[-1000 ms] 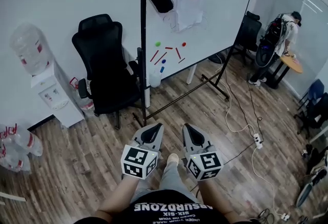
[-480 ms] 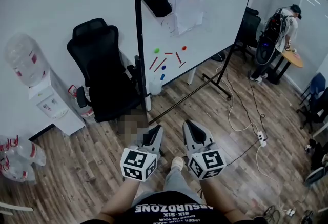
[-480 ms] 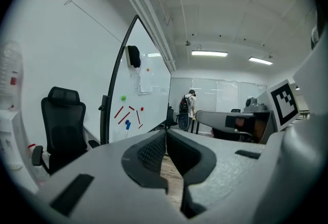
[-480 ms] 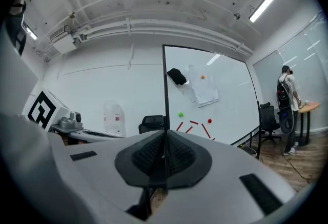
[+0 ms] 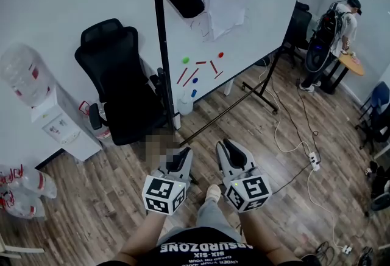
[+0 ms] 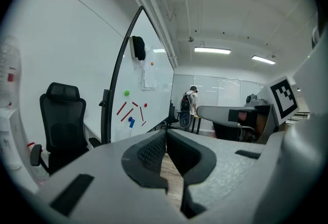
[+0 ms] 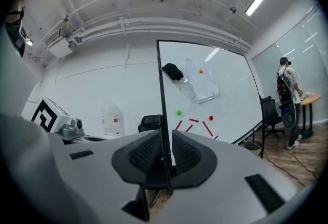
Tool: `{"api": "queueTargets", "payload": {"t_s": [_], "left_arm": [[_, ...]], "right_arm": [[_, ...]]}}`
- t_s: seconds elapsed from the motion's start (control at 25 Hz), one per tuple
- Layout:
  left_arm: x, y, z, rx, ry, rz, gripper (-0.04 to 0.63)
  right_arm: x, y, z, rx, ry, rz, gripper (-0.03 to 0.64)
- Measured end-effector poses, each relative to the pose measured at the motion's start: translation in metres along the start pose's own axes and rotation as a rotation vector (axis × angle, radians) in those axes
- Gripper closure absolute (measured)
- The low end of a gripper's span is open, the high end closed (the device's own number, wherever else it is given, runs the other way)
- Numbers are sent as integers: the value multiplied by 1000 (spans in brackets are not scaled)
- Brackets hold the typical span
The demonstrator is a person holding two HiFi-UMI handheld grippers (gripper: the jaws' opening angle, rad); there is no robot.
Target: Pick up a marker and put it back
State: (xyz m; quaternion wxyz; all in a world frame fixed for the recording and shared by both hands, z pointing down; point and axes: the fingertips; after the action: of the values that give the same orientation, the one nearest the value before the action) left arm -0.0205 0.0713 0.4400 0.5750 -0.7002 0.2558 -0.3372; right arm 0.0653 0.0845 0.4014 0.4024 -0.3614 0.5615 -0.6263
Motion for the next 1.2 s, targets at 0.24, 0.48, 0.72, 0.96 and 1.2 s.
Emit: {"api": "queueTargets", "payload": {"t_s": [0.24, 0.48, 0.72, 0.96, 1.2], "left_arm": [[21, -1, -11, -11, 7, -13, 587], [42, 2, -17, -2, 9, -18, 588], [61, 8, -24, 1, 18, -21, 587], [82, 16, -32, -1, 30, -22, 588], [100, 21, -41, -8, 59, -23, 588]], "right_arm": [[23, -1, 13, 14, 23, -11, 523], [42, 1, 29, 23, 32, -10, 505], [58, 5, 44, 33, 42, -9, 492], [75, 8, 61, 38, 54, -19, 488], [94, 10, 76, 44, 77, -31, 483]]}}
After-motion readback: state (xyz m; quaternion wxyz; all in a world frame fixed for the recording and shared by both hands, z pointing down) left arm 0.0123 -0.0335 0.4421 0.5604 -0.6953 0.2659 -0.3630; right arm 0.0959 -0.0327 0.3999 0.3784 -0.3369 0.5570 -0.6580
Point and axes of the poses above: the fingertips, and each gripper's own axes: x forward along the fingers, z to its right, y out of its top, and after that the axes turned 7 degrees about y, right-handed
